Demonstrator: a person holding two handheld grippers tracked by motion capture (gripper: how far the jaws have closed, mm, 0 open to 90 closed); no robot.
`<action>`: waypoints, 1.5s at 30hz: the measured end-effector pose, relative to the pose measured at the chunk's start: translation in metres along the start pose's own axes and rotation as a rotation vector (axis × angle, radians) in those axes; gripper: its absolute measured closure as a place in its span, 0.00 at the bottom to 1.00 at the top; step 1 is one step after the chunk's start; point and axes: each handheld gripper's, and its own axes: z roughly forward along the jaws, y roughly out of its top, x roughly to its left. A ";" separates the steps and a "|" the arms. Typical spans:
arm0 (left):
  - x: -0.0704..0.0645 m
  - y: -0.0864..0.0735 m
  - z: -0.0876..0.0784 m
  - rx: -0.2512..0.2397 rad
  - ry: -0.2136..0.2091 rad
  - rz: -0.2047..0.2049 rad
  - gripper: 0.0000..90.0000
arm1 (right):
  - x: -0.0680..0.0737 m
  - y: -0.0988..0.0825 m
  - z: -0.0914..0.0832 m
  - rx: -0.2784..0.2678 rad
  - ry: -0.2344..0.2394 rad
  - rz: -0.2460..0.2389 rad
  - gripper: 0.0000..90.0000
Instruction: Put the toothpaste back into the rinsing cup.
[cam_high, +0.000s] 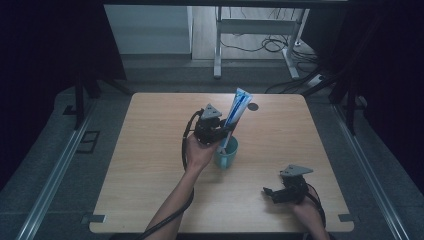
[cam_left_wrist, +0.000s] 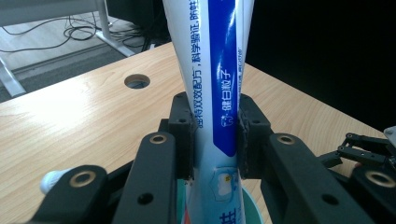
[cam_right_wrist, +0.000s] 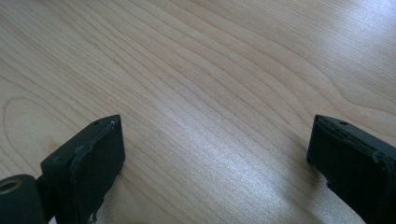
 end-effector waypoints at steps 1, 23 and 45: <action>0.000 -0.001 0.001 0.002 0.002 0.001 0.80 | 0.000 0.000 0.000 0.000 0.000 0.000 0.04; -0.005 -0.024 0.018 0.037 0.035 0.015 0.80 | 0.000 0.000 0.000 0.000 0.001 -0.002 0.05; -0.008 -0.037 0.025 0.087 0.051 0.036 0.77 | 0.000 0.000 0.000 -0.001 0.001 -0.002 0.05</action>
